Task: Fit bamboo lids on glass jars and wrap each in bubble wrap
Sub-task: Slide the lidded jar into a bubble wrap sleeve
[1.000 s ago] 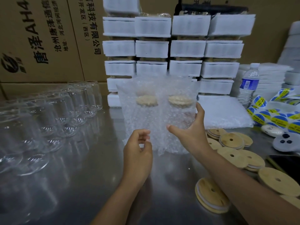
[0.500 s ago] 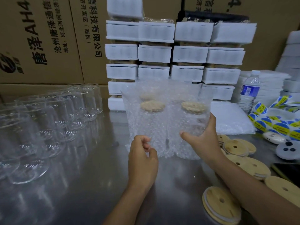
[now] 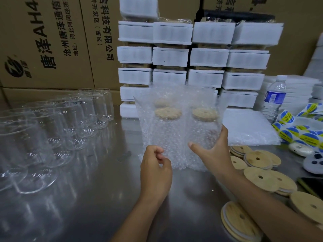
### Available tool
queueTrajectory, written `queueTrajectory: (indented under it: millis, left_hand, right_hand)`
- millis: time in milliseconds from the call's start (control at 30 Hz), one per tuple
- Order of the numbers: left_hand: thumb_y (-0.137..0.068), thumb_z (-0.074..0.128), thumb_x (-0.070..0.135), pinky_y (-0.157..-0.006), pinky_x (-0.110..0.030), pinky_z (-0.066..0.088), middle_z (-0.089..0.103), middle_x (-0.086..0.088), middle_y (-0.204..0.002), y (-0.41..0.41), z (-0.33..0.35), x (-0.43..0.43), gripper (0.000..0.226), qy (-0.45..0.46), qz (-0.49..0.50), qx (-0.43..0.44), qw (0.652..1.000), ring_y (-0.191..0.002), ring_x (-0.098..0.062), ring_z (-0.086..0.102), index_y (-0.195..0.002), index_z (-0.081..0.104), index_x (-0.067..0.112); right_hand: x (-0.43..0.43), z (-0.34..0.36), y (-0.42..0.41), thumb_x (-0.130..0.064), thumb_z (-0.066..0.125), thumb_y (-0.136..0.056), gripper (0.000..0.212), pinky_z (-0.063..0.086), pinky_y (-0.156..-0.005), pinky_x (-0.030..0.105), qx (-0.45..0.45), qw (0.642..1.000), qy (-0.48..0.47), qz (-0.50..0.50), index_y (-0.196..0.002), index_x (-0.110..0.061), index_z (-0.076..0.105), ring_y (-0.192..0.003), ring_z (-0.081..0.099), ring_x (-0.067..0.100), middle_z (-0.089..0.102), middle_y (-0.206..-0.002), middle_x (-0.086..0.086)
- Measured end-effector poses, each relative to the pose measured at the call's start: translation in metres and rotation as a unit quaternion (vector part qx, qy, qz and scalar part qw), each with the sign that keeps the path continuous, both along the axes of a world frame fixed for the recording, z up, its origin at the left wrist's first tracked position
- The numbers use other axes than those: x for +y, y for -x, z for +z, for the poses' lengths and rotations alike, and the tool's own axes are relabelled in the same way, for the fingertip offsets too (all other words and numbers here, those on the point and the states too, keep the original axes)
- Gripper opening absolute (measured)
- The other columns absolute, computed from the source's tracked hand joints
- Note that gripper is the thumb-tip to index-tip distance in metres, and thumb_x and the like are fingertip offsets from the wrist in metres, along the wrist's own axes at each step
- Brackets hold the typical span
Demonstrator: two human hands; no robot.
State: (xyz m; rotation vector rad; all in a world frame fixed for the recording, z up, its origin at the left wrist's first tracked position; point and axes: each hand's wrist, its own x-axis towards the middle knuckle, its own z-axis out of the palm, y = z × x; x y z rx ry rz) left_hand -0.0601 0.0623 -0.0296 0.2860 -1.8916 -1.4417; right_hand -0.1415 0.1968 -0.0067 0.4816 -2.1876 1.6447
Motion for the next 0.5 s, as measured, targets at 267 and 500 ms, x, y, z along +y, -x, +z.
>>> queueTrajectory:
  millis: [267,500]
  left_hand:
    - [-0.087,0.052,-0.001,-0.066,-0.007,0.040,0.054,0.011,-0.083,-0.008,0.002,0.004,0.032,-0.015,-0.003,0.002,1.000,-0.075,0.008,0.051,-0.083,0.049,0.031]
    - [-0.087,0.053,-0.003,-0.062,-0.006,0.040,0.056,0.010,-0.078,-0.018,0.017,0.001,0.032,-0.047,-0.038,0.032,0.998,-0.068,0.010,0.052,-0.080,0.052,0.028]
  right_hand:
    - [0.011,0.012,-0.023,-0.028,0.087,-0.064,0.118,0.026,-0.110,0.032,0.016,0.999,-0.028,0.004,-0.149,-0.032,0.005,-0.142,0.022,0.017,0.018,-0.155,-0.001]
    - [0.013,0.063,-0.064,-0.019,0.076,-0.079,0.092,0.015,-0.105,0.006,0.202,0.975,-0.067,-0.059,-0.149,-0.023,0.016,-0.132,0.017,-0.005,0.019,-0.148,-0.011]
